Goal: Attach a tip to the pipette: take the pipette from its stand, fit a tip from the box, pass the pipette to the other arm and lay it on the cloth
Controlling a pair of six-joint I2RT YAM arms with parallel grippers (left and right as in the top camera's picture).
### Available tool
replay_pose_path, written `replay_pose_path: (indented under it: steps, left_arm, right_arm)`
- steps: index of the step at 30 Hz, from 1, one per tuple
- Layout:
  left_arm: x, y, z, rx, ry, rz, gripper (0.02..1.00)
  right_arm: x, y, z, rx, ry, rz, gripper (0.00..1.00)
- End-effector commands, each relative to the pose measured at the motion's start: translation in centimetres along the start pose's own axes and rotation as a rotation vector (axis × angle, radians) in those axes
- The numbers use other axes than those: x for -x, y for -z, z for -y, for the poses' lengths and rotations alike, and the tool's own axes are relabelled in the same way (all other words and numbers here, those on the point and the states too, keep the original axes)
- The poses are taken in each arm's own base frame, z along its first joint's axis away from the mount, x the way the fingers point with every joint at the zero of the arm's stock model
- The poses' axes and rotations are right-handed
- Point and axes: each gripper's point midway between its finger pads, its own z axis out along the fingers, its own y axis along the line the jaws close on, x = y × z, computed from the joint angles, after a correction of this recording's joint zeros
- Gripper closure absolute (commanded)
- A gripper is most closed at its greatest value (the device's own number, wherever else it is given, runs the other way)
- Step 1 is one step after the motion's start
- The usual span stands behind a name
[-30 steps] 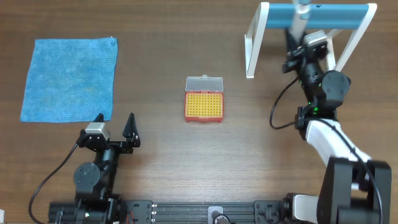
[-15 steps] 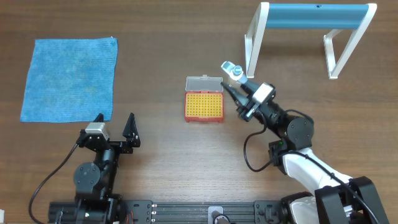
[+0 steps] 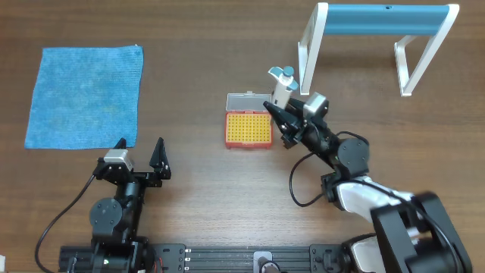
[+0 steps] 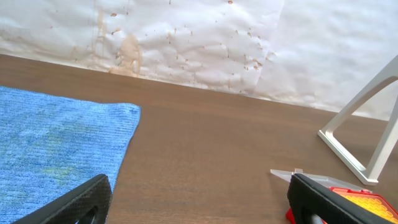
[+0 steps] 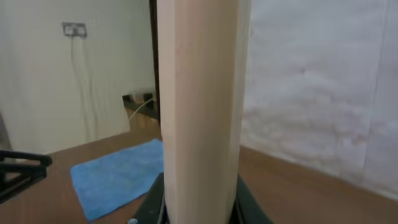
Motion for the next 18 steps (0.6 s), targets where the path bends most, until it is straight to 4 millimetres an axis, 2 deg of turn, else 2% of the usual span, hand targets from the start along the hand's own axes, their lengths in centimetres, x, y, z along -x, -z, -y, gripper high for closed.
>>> replay_pose_path:
  steps: [1, 4, 7, 11, 18]
  left_arm:
    - [-0.1, 0.0, 0.0, -0.004, -0.013, -0.002, 0.102]
    - [-0.1, 0.0, 0.0, -0.004, -0.013, -0.002, 0.099]
    - [-0.1, 0.0, 0.0, -0.004, -0.013, -0.002, 0.102]
    - [-0.1, 0.0, 0.0, -0.004, -0.013, -0.002, 0.102]
    - [-0.1, 0.0, 0.0, -0.004, -0.013, -0.002, 0.102]
  right_arm:
    - [-0.4, -1.3, 1.4, -0.058, -0.052, 0.009, 0.925]
    - [-0.6, -2.1, 1.1, -0.04, -0.055, 0.007, 0.925]
    - [-1.6, -3.0, 0.4, -0.013, -0.07, -0.012, 0.925]
    - [-2.9, -3.8, 0.9, -0.014, -0.084, -0.035, 0.932]
    - [-4.3, -5.7, 0.4, 0.015, -0.09, -0.051, 0.925]
